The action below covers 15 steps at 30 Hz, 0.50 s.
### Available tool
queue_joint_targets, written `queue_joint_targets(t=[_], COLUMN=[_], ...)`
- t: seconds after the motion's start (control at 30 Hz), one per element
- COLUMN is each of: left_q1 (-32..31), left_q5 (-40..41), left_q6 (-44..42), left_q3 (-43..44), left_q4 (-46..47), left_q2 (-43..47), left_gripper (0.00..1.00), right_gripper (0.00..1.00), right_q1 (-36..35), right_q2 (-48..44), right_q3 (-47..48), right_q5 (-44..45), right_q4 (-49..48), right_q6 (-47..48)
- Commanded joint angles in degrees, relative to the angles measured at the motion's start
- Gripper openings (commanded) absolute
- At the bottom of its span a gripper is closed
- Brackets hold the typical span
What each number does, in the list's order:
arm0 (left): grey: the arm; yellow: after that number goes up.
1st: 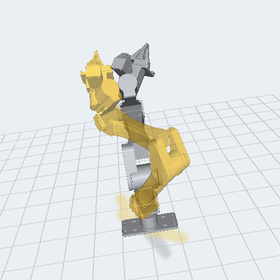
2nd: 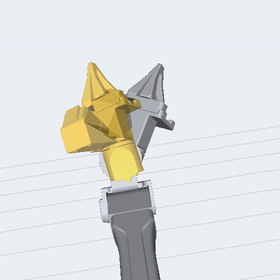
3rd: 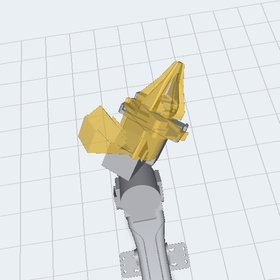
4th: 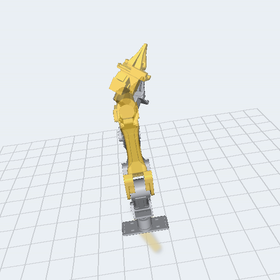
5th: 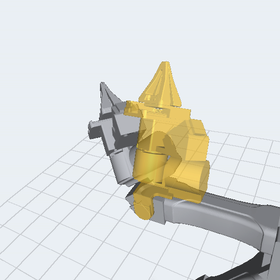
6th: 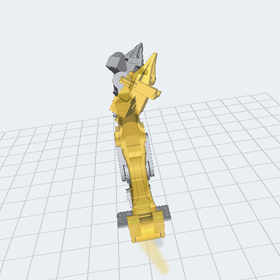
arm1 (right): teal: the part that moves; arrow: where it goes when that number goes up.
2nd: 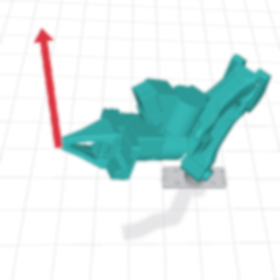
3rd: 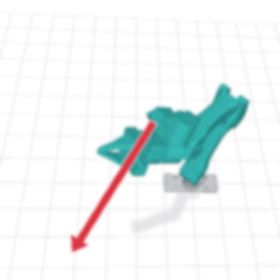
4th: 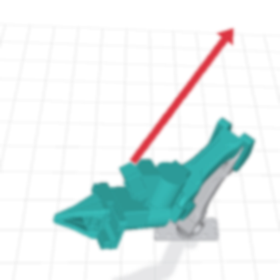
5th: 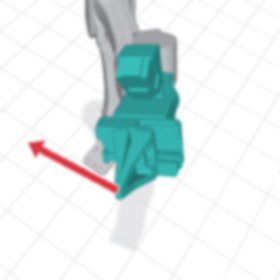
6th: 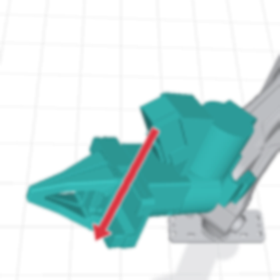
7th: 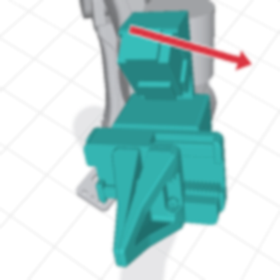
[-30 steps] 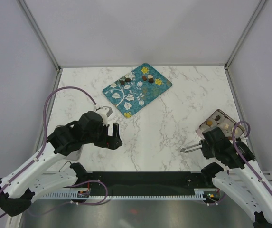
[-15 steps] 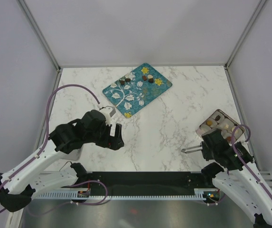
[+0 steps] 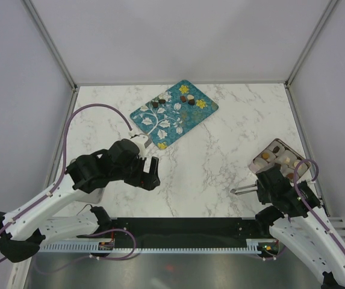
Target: Pack the chocolate
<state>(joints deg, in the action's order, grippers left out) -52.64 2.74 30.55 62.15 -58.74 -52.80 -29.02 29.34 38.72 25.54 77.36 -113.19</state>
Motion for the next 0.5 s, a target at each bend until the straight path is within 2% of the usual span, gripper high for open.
queue_joint_targets(t=[0.0, 0.47], left_q1=[-1.06, -2.82], left_q5=[2.35, 3.67], left_q6=[-1.89, -2.42], left_q3=[2.80, 4.47], left_q4=[-0.58, -1.11], left_q2=[-0.20, -0.91], left_gripper=[0.99, 0.99], right_gripper=[0.37, 0.45], right_q1=[0.19, 0.19], right_q2=[0.45, 1.16], right_q3=[-0.31, -0.57], right_q5=[2.15, 2.06], right_q4=[6.31, 6.40], right_q6=[-16.45, -18.91])
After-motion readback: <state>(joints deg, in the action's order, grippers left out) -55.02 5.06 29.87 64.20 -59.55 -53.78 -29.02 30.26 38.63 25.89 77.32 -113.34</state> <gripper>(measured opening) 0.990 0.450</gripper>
